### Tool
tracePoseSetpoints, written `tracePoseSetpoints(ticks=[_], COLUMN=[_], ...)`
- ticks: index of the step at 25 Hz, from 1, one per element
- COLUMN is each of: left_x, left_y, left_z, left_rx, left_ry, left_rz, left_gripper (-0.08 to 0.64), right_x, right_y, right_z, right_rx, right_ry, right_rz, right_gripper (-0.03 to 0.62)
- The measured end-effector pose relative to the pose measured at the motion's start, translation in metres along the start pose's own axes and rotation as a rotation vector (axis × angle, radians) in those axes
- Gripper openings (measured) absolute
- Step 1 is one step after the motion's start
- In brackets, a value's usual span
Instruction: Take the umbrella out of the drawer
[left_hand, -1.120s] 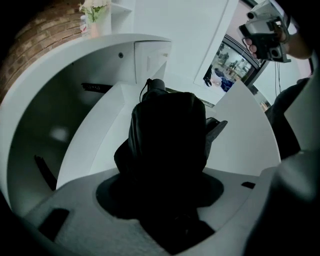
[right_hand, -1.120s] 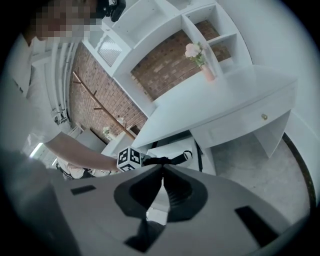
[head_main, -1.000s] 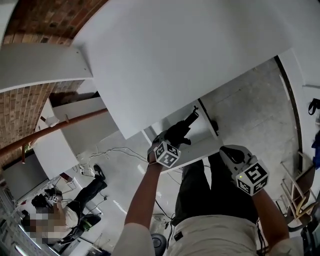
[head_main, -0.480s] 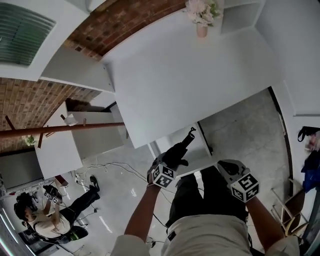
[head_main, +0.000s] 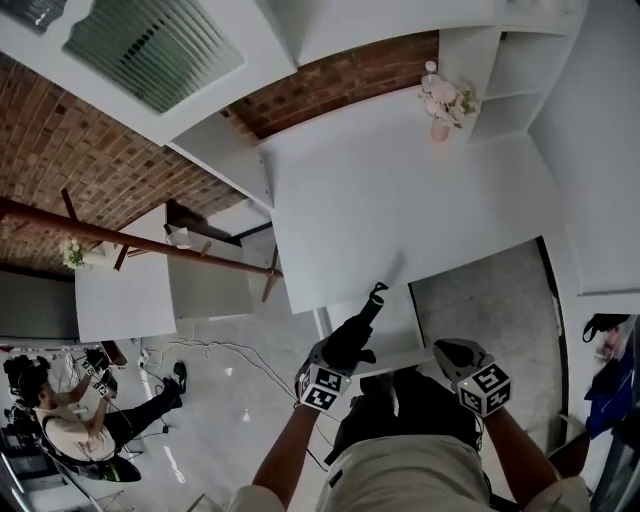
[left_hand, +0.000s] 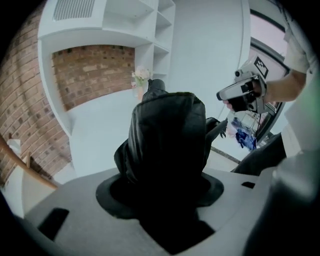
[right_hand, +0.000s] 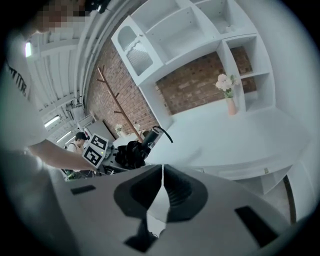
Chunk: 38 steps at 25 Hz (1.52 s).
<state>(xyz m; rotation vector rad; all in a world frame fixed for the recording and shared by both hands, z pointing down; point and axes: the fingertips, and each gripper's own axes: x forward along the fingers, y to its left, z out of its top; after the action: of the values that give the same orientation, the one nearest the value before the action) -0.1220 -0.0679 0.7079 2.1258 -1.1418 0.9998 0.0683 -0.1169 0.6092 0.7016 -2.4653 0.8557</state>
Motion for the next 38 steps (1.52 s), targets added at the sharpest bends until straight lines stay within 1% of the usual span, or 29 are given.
tracePoseSetpoints(ticks=[4, 9, 15, 21, 27, 33, 35, 38], left_x=[-0.038, -0.090, -0.143, -0.200, -0.253, -0.287, -0.297, -0.311], left_y=[0.007, 0.027, 0.045, 0.059, 0.070, 0.073, 0.071, 0.058], left_z=[0.012, 0.025, 0.029, 0.025, 0.021, 0.009, 0.006, -0.001], left_rx=[-0.065, -0.148, -0.227, -0.307, -0.337, -0.361, -0.368, -0.368], left_ry=[-0.091, -0.204, -0.329, -0.444, -0.548, -0.610, -0.635, -0.677], left_rz=[0.031, 0.078, 0.113, 0.128, 0.161, 0.155, 0.154, 0.156], left_gripper=[0.267, 0.267, 0.267, 0.267, 0.267, 0.267, 0.267, 0.267], right_x=[0.004, 0.006, 0.009, 0.008, 0.001, 0.000, -0.003, -0.014], right_y=[0.024, 0.051, 0.083, 0.118, 0.140, 0.171, 0.178, 0.185], right_z=[0.009, 0.033, 0.049, 0.064, 0.085, 0.092, 0.092, 0.079], right_rx=[-0.031, -0.073, -0.111, -0.163, -0.202, -0.246, -0.252, -0.260], right_ry=[-0.010, -0.042, -0.078, -0.111, -0.156, -0.173, -0.185, -0.208], right_rz=[0.013, -0.003, -0.021, -0.030, -0.062, -0.063, -0.061, -0.063], right_gripper=[0.034, 0.034, 0.034, 0.034, 0.034, 0.034, 0.034, 0.034])
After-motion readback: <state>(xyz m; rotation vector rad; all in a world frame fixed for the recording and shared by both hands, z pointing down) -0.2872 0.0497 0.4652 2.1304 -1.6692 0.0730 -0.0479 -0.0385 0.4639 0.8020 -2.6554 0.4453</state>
